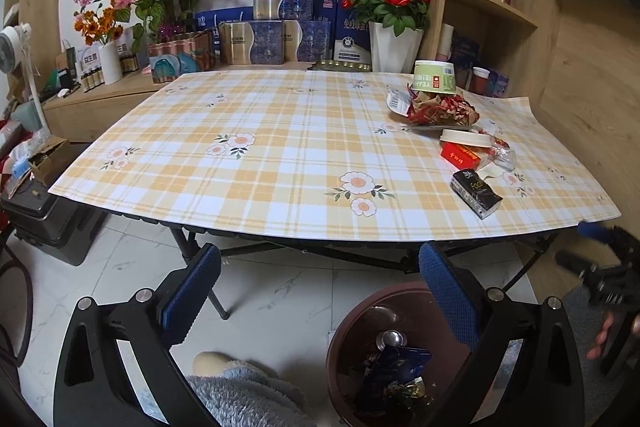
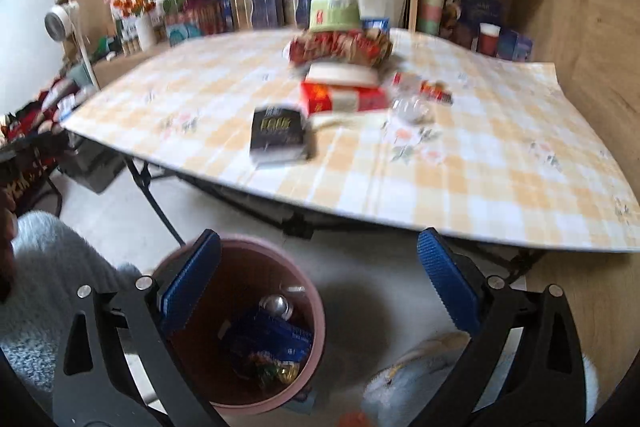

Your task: Collect trash

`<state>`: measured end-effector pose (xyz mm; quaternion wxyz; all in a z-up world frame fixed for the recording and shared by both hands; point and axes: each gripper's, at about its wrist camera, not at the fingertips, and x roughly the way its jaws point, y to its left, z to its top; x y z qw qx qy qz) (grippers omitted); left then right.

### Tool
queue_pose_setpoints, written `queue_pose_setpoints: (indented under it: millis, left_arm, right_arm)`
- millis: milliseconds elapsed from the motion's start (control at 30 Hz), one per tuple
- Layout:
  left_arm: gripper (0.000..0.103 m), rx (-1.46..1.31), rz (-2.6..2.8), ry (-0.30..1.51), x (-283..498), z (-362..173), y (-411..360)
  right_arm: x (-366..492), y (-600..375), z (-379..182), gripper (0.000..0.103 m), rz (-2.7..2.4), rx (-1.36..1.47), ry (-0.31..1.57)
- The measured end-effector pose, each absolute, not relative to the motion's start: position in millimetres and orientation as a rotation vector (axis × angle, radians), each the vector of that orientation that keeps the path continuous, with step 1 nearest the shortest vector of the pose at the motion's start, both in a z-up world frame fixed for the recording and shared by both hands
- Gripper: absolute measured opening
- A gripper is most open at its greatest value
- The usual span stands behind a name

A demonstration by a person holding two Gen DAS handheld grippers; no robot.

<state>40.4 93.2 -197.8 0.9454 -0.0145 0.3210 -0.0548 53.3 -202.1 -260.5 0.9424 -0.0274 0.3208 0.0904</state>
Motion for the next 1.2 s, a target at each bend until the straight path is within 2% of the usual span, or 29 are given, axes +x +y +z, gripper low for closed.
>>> queue_pose_setpoints:
  millis: [500, 900, 1200]
  left_arm:
    - [0.097, -0.16, -0.142, 0.645, 74, -184, 78]
    - [0.097, -0.079, -0.295, 0.714, 117, -174, 0]
    - [0.097, 0.009, -0.35, 0.801, 147, -196, -60]
  right_arm:
    - [73, -270, -204, 0.097, 0.084, -0.011, 0.538]
    - [91, -287, -220, 0.097, 0.034, 0.056, 0.534]
    - [107, -300, -238, 0.097, 0.02, 0.139, 0.561]
